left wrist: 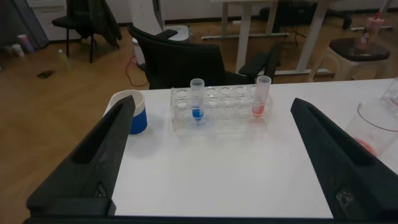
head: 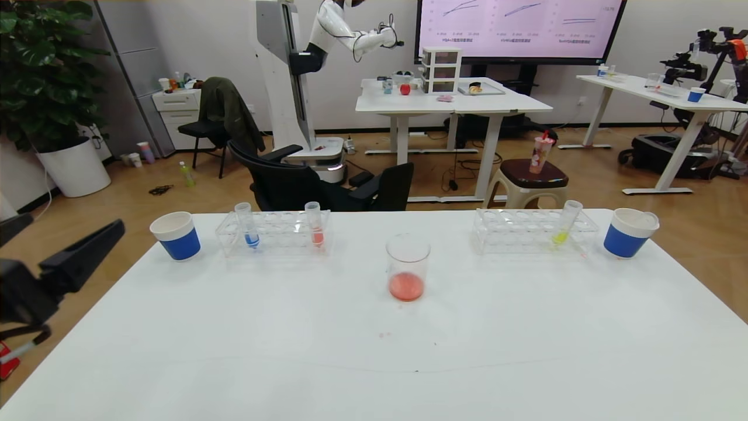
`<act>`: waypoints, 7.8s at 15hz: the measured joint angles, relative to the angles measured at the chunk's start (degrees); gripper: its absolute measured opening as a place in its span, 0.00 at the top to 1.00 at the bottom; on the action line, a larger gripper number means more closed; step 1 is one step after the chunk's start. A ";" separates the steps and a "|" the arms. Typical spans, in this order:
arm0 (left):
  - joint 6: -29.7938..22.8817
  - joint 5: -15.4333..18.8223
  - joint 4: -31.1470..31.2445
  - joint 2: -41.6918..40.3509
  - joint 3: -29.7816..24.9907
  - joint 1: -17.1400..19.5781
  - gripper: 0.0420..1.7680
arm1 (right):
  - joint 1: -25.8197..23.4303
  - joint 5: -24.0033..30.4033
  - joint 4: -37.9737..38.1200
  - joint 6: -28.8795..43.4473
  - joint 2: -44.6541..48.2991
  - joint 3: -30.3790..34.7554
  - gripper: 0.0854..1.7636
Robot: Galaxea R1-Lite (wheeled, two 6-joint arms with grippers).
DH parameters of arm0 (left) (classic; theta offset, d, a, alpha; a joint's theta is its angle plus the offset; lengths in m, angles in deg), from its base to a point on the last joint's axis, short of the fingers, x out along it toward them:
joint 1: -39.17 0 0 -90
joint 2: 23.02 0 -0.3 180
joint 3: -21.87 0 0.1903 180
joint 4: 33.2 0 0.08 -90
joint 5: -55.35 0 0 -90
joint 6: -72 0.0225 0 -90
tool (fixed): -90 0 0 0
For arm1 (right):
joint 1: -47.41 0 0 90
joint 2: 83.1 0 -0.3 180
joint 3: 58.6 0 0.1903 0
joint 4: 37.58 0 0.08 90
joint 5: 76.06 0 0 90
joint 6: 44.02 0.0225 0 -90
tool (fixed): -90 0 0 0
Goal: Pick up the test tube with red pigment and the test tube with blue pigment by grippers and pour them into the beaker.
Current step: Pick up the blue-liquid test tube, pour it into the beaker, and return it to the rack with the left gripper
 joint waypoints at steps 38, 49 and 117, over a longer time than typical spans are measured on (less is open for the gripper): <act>-1.08 -5.19 -42.91 75.30 31.78 0.39 0.01 | 0.00 0.00 0.00 -0.02 0.00 0.00 0.02; -1.00 -5.34 -43.33 75.58 31.62 -0.05 0.01 | 0.00 0.00 0.00 0.00 0.00 0.00 0.02; 76.70 38.56 -34.43 75.83 51.85 -23.54 0.73 | 0.00 -0.02 0.00 0.00 0.00 0.00 0.02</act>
